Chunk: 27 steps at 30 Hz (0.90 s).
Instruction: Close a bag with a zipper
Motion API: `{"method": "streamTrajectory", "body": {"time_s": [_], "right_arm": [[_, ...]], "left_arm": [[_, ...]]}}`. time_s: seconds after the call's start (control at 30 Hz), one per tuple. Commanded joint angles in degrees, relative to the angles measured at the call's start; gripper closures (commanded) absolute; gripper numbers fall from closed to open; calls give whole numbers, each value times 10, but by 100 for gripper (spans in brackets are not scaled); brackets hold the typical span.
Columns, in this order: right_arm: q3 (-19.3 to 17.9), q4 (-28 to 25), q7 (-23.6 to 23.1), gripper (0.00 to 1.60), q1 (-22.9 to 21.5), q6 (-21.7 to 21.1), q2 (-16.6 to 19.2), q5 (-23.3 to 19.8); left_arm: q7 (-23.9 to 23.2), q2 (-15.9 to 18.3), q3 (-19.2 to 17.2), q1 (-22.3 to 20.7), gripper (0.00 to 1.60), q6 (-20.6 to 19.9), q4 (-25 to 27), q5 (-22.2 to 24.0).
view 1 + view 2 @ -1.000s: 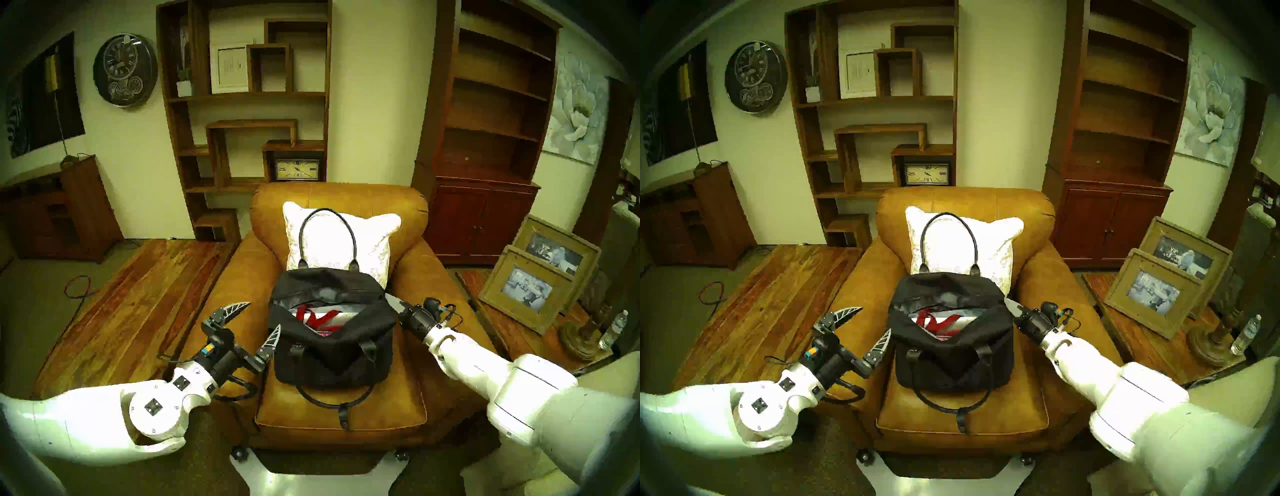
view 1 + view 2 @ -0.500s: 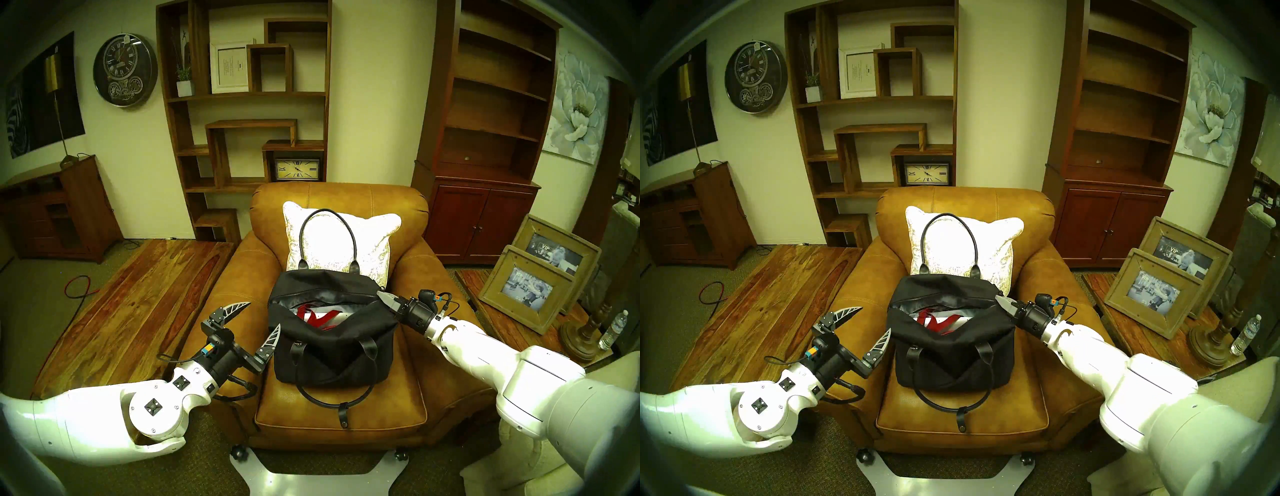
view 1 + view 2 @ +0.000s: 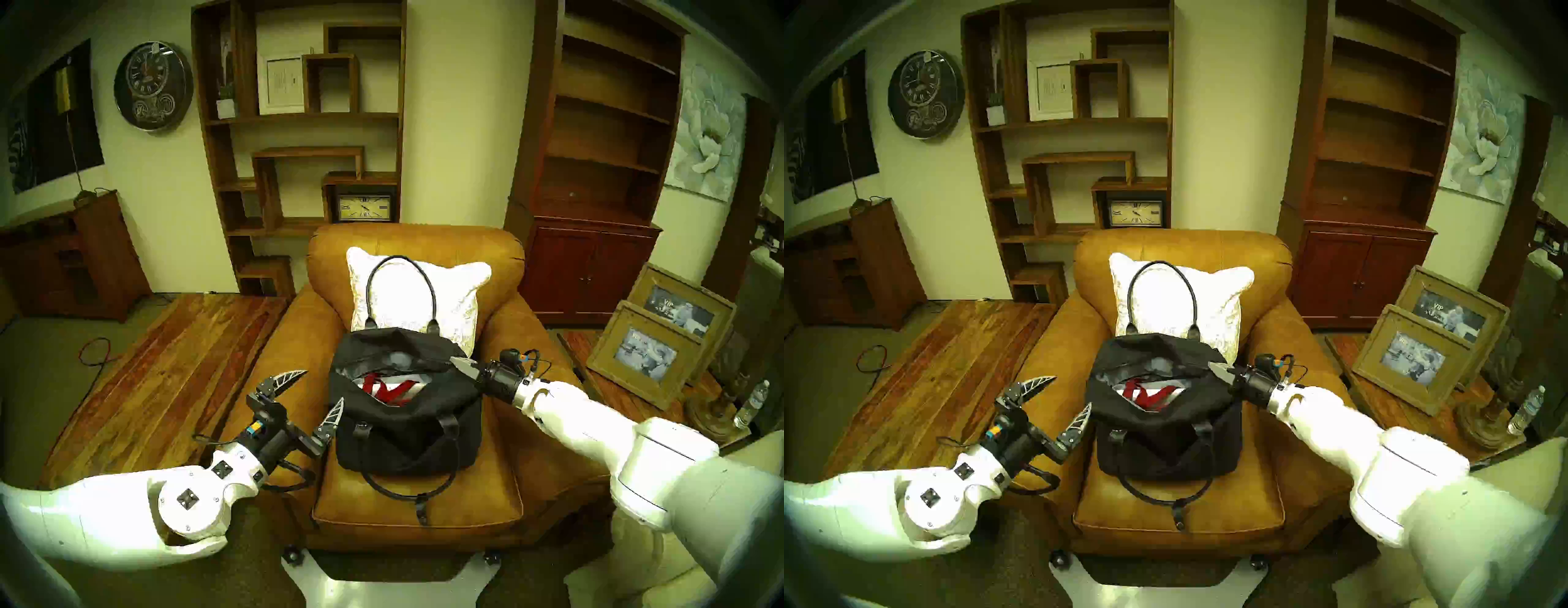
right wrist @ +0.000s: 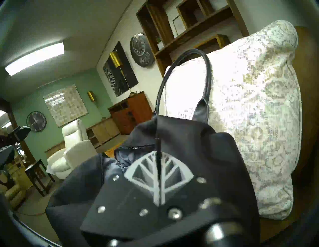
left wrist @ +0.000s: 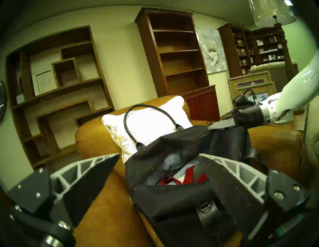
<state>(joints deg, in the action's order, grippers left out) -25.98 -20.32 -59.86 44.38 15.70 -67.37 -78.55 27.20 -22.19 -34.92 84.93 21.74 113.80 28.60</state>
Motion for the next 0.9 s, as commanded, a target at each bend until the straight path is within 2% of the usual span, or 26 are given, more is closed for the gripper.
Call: {"method": "streamTrajectory", "body": {"time_s": [0.0,0.13,0.2,0.37,0.53,0.57,0.87], "right_arm": [[0,-61,2,160,-15,-14,13,2],[5,-96,12,160,-18,-22,31,16],[8,-90,6,160,-23,-21,27,21],[13,-136,13,160,-16,-26,38,35],[14,-152,19,160,-12,-29,36,40],[14,-175,30,160,-8,-30,46,42],[18,-206,92,160,9,-27,64,66]], "left_arm": [[1,-1,-3,-3,0,4,5,-1],[1,-1,-3,-4,0,4,5,-1],[1,-1,-3,-4,0,4,5,-1],[1,-1,-2,-5,0,4,5,-1],[1,-1,-1,-5,0,4,5,-1],[2,-1,-1,-5,0,4,5,-1],[2,0,0,-6,0,5,5,-1]]}}
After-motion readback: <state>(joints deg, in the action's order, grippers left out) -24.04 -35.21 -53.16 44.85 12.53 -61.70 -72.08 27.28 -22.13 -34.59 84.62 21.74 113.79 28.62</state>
